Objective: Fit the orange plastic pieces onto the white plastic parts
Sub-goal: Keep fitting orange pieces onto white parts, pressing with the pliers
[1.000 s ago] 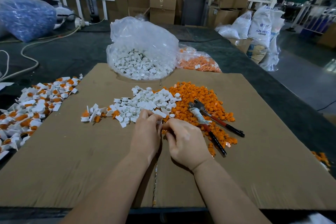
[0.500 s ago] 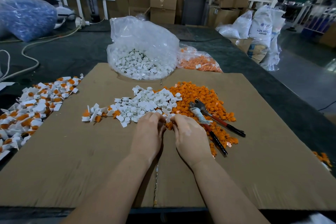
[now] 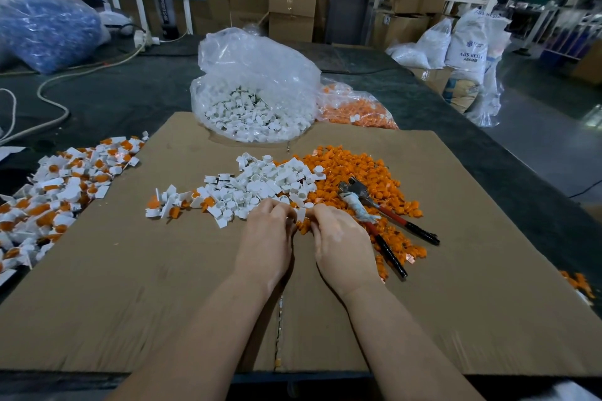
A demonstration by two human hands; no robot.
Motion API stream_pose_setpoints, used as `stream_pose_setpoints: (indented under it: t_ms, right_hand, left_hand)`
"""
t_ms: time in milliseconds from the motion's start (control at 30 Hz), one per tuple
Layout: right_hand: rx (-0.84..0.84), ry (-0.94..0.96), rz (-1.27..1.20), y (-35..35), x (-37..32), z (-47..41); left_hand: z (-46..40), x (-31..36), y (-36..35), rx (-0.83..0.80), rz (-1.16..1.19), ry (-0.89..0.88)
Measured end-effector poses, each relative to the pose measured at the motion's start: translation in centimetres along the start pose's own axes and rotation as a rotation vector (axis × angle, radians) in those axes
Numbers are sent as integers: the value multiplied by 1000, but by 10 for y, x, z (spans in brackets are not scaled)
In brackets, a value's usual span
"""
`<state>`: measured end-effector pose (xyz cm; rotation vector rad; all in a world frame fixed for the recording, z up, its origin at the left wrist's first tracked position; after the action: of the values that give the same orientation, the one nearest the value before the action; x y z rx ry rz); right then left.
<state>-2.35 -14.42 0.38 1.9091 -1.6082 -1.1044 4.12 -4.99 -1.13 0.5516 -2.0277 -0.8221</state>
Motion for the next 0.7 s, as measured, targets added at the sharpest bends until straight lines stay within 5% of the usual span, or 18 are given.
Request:
stream_pose_setpoints:
  t_ms: [700]
  right_hand:
    - [-21, -8, 2, -3, 2, 0]
  left_hand:
    - [3, 6, 8, 79, 93, -38]
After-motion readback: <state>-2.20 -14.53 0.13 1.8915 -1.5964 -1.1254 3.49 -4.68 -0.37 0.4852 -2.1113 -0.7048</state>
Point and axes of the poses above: each hand's wrist, its own z-axis away from the middle knuckle, its own y-axis out of the back of the hand, x = y × z, the point moved 4 cm from there along -z, towards the middle knuckle, and after that the axes turned 4 degrees about x, right-handed, at the moved point
